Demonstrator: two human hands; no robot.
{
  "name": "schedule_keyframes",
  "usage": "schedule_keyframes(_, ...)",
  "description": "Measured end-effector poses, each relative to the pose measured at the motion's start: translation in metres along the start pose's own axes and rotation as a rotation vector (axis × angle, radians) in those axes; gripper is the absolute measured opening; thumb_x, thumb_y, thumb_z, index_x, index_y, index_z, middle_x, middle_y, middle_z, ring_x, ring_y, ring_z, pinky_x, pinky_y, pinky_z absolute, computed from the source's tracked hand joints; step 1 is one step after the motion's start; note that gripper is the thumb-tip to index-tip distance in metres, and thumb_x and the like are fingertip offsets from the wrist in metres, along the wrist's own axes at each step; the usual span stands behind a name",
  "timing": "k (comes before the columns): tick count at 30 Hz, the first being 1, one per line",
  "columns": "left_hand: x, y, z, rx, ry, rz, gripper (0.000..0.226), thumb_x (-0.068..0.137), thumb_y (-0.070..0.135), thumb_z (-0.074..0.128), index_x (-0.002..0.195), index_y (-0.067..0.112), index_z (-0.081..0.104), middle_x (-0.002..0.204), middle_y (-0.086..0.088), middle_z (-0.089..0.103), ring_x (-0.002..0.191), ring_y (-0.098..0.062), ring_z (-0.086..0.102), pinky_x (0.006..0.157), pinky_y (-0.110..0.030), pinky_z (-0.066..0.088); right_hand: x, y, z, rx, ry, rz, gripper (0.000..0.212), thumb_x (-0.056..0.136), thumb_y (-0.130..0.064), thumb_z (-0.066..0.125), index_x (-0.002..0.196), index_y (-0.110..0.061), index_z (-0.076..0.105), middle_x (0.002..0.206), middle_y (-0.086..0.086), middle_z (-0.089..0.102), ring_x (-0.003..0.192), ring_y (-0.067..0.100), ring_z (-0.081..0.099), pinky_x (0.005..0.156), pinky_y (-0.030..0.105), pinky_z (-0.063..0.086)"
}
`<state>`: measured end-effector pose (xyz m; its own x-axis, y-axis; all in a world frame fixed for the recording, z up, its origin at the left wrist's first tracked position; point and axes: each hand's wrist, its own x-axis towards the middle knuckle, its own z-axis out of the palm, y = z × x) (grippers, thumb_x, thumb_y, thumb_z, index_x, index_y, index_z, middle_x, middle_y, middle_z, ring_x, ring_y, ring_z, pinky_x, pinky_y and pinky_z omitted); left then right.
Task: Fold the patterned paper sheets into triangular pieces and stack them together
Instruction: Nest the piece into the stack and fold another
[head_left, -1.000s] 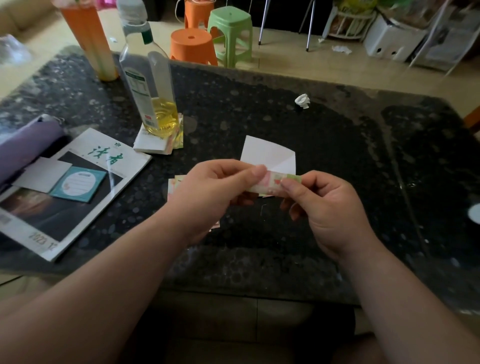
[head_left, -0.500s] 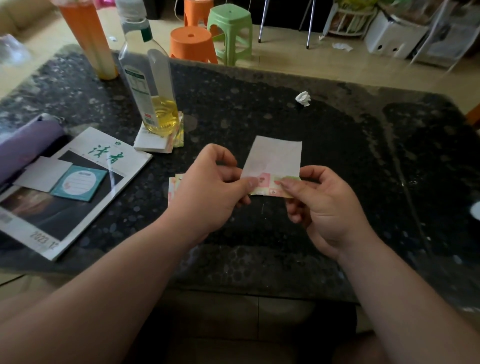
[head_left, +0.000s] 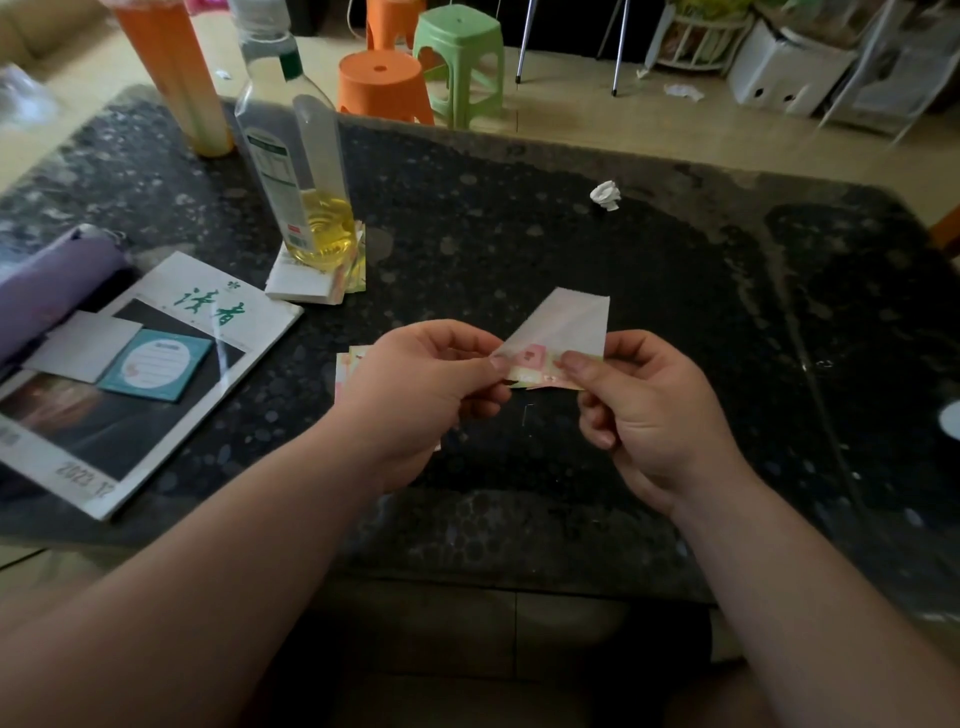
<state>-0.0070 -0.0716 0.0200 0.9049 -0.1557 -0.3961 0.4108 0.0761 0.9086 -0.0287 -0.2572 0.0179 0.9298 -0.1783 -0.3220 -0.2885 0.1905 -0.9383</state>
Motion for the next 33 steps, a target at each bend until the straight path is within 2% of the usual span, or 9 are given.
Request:
schedule_keyframes(5, -0.002, -0.003, 0.003, 0.121, -0.004, 0.066, 0.009, 0.087, 0.008, 0.079, 0.091, 0.015, 0.081, 0.086, -0.007, 0.078, 0.08, -0.017, 0.071, 0.08, -0.033, 0.057, 0.001, 0.003, -0.002, -0.032, 0.01, -0.043, 0.018, 0.09, -0.002, 0.073, 0.102, -0.01, 0.063, 0.075, 0.012, 0.068, 0.049, 0.011, 0.049, 0.04, 0.023, 0.034)
schedule_keyframes(10, -0.004, -0.002, 0.007, 0.011, -0.037, 0.032, 0.02, 0.097, 0.025, 0.066, 0.094, 0.016, 0.083, 0.105, -0.015, 0.077, 0.088, -0.021, 0.069, 0.099, -0.053, 0.055, 0.004, 0.005, -0.004, -0.041, 0.024, -0.085, 0.019, 0.096, 0.007, 0.061, 0.1, -0.012, 0.062, 0.072, 0.005, 0.072, 0.047, 0.008, 0.049, 0.04, 0.022, 0.032)
schedule_keyframes(13, -0.003, -0.001, 0.009, -0.007, -0.032, 0.023, 0.018, 0.1, 0.007, 0.062, 0.101, 0.01, 0.079, 0.097, -0.015, 0.078, 0.08, -0.021, 0.071, 0.082, -0.04, 0.06, 0.005, 0.003, -0.004, -0.011, 0.017, -0.089, 0.019, 0.096, 0.01, 0.059, 0.101, -0.009, 0.06, 0.075, 0.007, 0.073, 0.047, 0.009, 0.049, 0.039, 0.022, 0.031)
schedule_keyframes(16, -0.004, 0.003, 0.007, -0.061, -0.083, -0.077, 0.02, 0.095, 0.002, 0.067, 0.113, 0.009, 0.071, 0.094, -0.014, 0.078, 0.078, -0.023, 0.075, 0.075, -0.034, 0.061, 0.005, 0.003, -0.006, -0.007, -0.011, -0.084, 0.015, 0.097, 0.004, 0.061, 0.102, -0.01, 0.06, 0.078, 0.007, 0.074, 0.047, 0.009, 0.049, 0.039, 0.021, 0.032)
schedule_keyframes(20, -0.006, 0.007, 0.005, -0.058, -0.125, -0.16, 0.017, 0.09, 0.0, 0.071, 0.106, 0.006, 0.072, 0.093, -0.014, 0.079, 0.075, -0.021, 0.075, 0.064, -0.028, 0.062, 0.006, 0.004, -0.006, -0.038, -0.001, -0.046, 0.012, 0.101, 0.002, 0.056, 0.103, -0.009, 0.062, 0.073, 0.004, 0.072, 0.048, 0.009, 0.048, 0.039, 0.021, 0.032)
schedule_keyframes(22, -0.006, 0.006, 0.006, -0.054, -0.105, -0.165, 0.014, 0.089, 0.0, 0.072, 0.102, 0.004, 0.073, 0.09, -0.014, 0.078, 0.075, -0.021, 0.076, 0.063, -0.028, 0.061, 0.006, 0.003, -0.006, -0.02, 0.007, -0.011, 0.01, 0.103, -0.008, 0.057, 0.098, -0.01, 0.065, 0.068, 0.004, 0.066, 0.051, 0.011, 0.046, 0.04, 0.022, 0.032)
schedule_keyframes(26, -0.002, 0.001, 0.005, 0.001, 0.007, -0.089, 0.012, 0.084, 0.001, 0.078, 0.093, 0.003, 0.07, 0.079, -0.014, 0.076, 0.07, -0.022, 0.073, 0.064, -0.03, 0.059, 0.003, 0.0, -0.004, 0.044, -0.044, 0.094, 0.035, 0.102, -0.038, 0.06, 0.083, -0.01, 0.071, 0.064, 0.008, 0.059, 0.051, 0.014, 0.049, 0.044, 0.025, 0.034)
schedule_keyframes(28, 0.001, -0.004, 0.006, 0.104, 0.046, -0.048, 0.013, 0.084, 0.002, 0.079, 0.092, 0.004, 0.069, 0.076, -0.012, 0.076, 0.066, -0.018, 0.072, 0.063, -0.03, 0.06, 0.004, 0.002, -0.005, -0.045, -0.059, 0.129, 0.037, 0.099, -0.04, 0.063, 0.087, -0.006, 0.072, 0.064, 0.009, 0.061, 0.05, 0.014, 0.051, 0.044, 0.025, 0.036)
schedule_keyframes(33, 0.007, -0.03, 0.01, 0.508, 0.037, -0.016, 0.011, 0.088, 0.013, 0.079, 0.083, 0.019, 0.072, 0.069, -0.001, 0.075, 0.063, -0.01, 0.071, 0.071, -0.032, 0.063, 0.018, 0.019, -0.017, -0.497, -0.05, 0.242, 0.014, 0.093, -0.018, 0.074, 0.089, -0.005, 0.073, 0.069, 0.009, 0.069, 0.053, 0.012, 0.057, 0.045, 0.024, 0.042)
